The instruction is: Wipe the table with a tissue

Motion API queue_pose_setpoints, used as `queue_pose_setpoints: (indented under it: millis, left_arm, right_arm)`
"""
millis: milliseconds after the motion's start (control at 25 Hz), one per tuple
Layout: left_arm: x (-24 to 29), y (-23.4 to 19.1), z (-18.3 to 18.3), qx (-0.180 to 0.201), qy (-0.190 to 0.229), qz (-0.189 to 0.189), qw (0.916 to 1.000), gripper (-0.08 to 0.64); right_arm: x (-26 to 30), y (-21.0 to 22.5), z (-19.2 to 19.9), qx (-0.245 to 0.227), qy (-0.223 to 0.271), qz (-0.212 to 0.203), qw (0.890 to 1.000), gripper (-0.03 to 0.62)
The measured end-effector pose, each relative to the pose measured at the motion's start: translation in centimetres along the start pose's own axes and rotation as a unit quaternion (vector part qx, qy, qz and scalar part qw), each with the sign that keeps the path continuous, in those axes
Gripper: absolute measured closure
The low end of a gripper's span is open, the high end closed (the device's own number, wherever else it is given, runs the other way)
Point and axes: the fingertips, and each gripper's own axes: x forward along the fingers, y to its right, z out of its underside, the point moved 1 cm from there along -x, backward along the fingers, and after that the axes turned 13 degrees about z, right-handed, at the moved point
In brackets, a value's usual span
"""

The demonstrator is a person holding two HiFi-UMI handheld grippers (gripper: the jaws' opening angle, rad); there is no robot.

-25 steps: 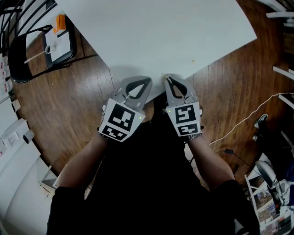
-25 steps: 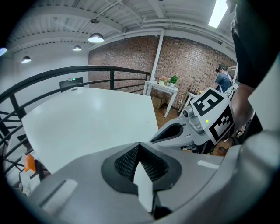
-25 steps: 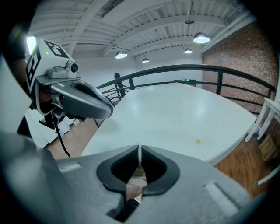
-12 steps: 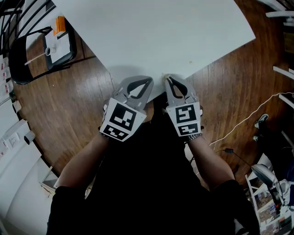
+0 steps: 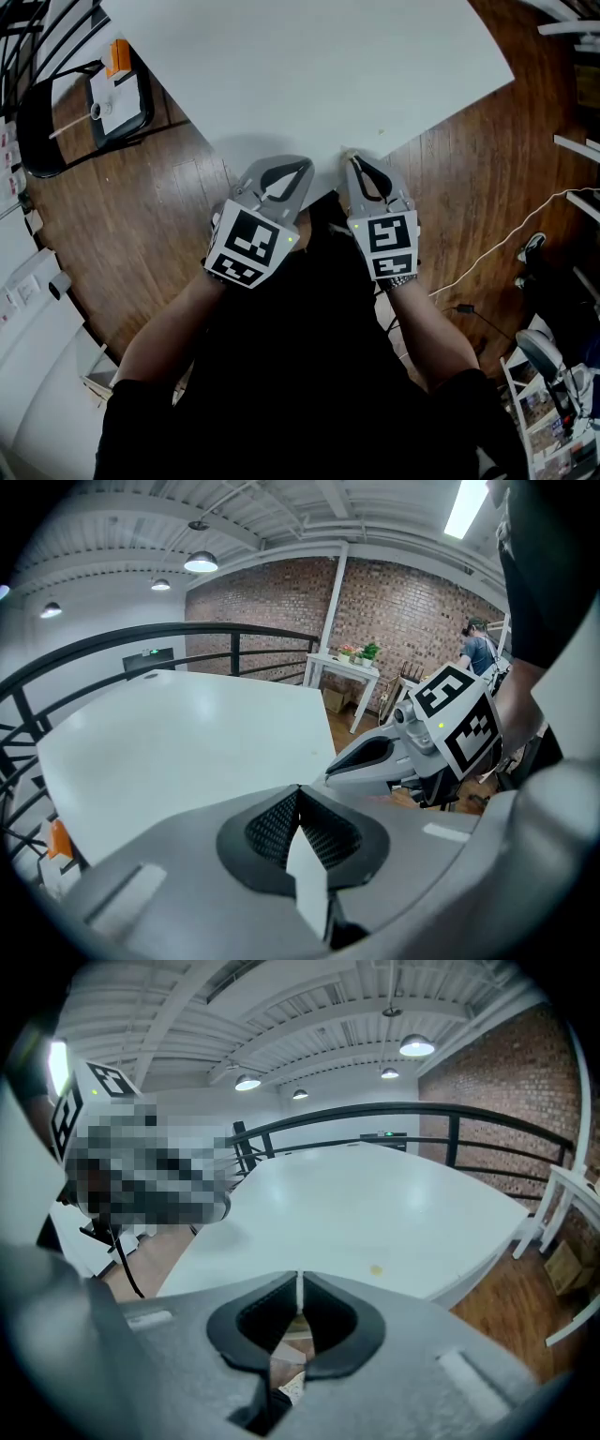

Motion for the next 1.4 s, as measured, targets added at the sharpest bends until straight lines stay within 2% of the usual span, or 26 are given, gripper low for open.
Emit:
queue_pose_setpoints:
  millis: [600,1400]
  left_arm:
    - [2.2,0.1,-2.3,0.013,0.003,0.016,0.9998,0.548]
    - [4.2,-1.9,-3.6,0.005,-0.005,0.022,0.9997,0.548]
  right_arm:
    - [-0.1,3.2,-1.0,0.008,0.007,0.021,1.0,0.583]
    - [2.3,6.2,-1.4,0.01,-0.015,0.027,0.999,0.584]
